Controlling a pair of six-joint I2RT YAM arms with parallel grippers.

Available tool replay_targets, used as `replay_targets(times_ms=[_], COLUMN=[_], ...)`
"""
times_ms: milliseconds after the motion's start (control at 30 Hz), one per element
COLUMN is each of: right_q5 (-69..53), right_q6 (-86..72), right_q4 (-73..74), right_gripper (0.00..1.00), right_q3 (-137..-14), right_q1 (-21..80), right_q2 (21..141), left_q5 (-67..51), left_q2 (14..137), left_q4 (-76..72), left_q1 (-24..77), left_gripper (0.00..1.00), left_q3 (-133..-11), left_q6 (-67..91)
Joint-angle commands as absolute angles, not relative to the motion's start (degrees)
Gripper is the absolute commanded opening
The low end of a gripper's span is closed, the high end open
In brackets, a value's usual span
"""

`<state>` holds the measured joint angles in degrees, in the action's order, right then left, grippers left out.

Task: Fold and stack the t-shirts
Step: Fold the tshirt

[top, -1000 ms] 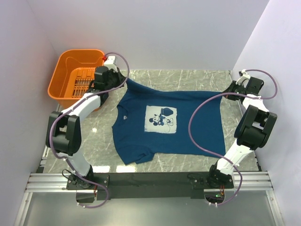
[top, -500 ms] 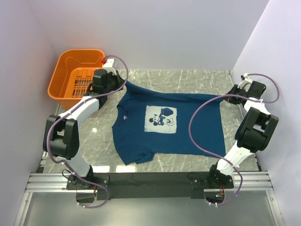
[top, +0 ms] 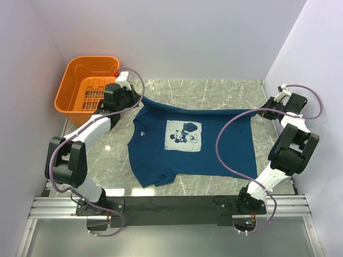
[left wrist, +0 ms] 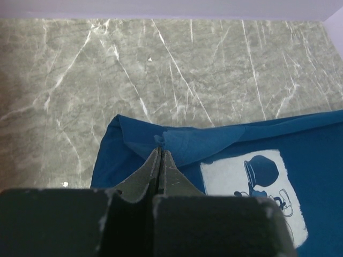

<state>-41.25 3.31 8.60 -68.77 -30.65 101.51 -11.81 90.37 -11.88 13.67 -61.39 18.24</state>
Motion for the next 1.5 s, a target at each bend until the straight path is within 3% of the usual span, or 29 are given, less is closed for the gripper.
replay_targets(times_ms=[0,1467], right_q5=[-41.31,-36.74], right_q6=[4.22,10.90], right_q4=[8.79,17.58], right_gripper=[0.00,0.04], right_q3=[-70.14,-70.23], right_q1=[-31.20,-31.20], right_q2=[101.78,101.69], left_q5=[-12.75,-7.47], left_q2=[87.28,81.48], left_q4=[-14.68,-11.16], left_q1=[13.45,17.23], left_gripper=[0.00,0.01], left_q3=[-60.12,-51.86], left_q6=[17.67,17.67])
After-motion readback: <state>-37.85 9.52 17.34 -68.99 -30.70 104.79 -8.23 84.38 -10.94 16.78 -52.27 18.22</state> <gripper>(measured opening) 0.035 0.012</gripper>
